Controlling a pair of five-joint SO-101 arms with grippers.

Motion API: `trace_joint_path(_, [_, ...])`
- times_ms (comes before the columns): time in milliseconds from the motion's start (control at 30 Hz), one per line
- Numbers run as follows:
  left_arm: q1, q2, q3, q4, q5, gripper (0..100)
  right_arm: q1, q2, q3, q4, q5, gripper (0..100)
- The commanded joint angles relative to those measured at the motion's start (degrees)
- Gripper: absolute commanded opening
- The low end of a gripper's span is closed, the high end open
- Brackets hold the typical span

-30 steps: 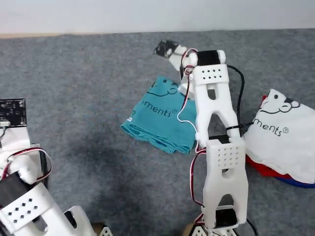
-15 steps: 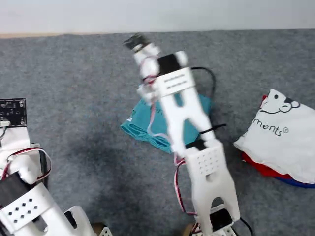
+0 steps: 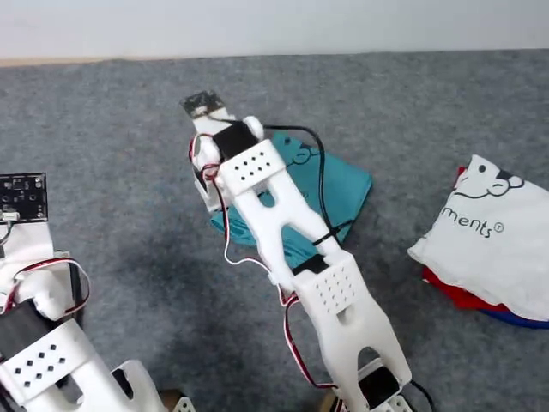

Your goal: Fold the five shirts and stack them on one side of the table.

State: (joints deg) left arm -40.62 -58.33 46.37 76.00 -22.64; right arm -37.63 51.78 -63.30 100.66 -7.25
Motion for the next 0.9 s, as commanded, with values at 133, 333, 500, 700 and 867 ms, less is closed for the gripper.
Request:
trace_joint_path(133, [0.2,-0.6,-0.2,-1.2,-0.2,1,-0.3,2.4,-0.5,-0.7,-2.5,22.0])
trace_joint_path(333, [0.2,-0.6,-0.2,-1.1,-0.2,1,-1.0,3.3,-0.5,-2.1,-2.5,22.0])
trace_joint_path(500, [0.3,-0.6,0.2,-1.3,-0.2,1,-0.8,3.5,-0.2,-2.9,-2.4,21.9])
trace_joint_path(700, [0.3,-0.6,2.0,-1.3,-0.2,1,-0.7,6.8,-0.5,-3.9,-2.3,21.9])
trace_joint_path(867, [0.3,-0.6,1.9,-1.3,-0.3,1,-0.3,7.2,-0.5,-3.7,-2.2,18.2])
